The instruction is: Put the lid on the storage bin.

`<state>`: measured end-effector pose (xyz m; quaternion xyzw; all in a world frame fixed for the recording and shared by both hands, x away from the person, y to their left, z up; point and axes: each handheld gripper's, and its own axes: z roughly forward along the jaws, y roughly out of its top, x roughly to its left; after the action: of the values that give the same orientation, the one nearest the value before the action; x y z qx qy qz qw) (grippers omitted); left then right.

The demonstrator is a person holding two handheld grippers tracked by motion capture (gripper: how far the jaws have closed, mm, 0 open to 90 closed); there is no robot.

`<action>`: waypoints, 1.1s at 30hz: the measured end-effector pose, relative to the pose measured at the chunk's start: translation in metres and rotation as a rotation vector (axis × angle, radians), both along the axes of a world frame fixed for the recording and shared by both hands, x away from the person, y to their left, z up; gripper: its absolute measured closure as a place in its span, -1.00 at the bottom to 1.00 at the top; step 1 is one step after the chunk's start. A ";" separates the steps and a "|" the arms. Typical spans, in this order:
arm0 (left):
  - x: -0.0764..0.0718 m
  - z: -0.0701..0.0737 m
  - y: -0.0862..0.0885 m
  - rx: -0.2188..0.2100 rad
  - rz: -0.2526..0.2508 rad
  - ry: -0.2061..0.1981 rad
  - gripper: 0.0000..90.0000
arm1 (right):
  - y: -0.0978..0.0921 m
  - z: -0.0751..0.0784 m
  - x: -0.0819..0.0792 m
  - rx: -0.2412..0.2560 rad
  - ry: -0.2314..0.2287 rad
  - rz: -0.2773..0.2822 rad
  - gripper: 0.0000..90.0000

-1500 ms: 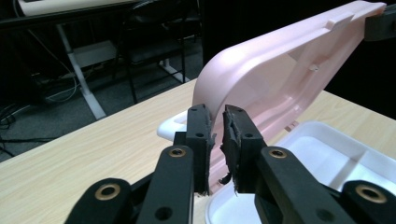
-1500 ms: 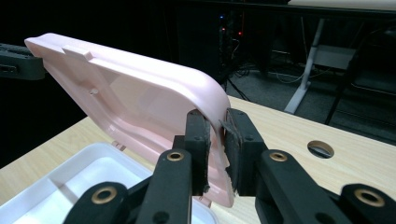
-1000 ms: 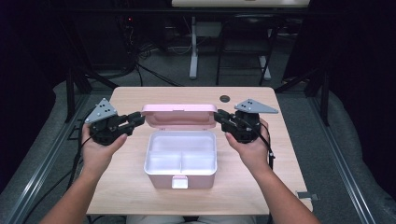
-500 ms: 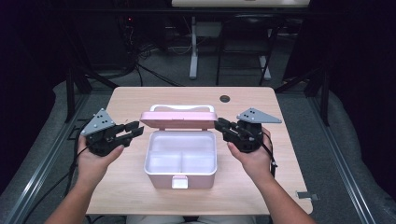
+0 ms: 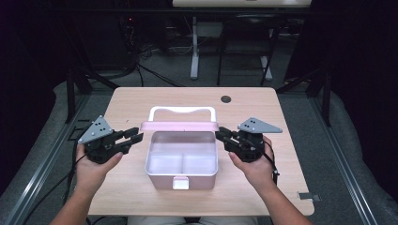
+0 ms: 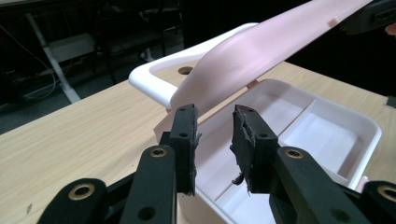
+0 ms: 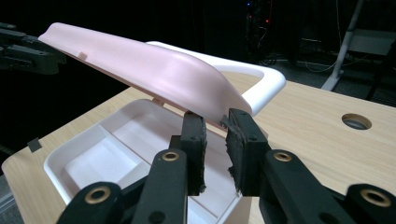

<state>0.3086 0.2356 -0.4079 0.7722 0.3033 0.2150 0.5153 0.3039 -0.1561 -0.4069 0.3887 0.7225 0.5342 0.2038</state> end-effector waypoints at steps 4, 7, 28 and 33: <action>-0.002 -0.005 0.000 0.007 -0.008 0.014 0.56 | -0.001 -0.003 -0.004 0.001 0.007 0.009 0.69; -0.002 -0.008 0.000 0.009 -0.007 0.018 0.55 | -0.001 -0.006 -0.007 -0.002 0.011 0.012 0.69; -0.015 -0.024 0.000 0.002 -0.014 0.033 0.55 | -0.004 -0.024 -0.023 -0.008 0.029 0.021 0.68; -0.019 -0.031 -0.002 0.014 -0.024 0.045 0.54 | -0.005 -0.030 -0.027 -0.014 0.037 0.020 0.68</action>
<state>0.2900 0.2338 -0.4389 0.7840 0.3042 0.1936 0.5053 0.2771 -0.1613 -0.4367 0.3900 0.7335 0.5240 0.1877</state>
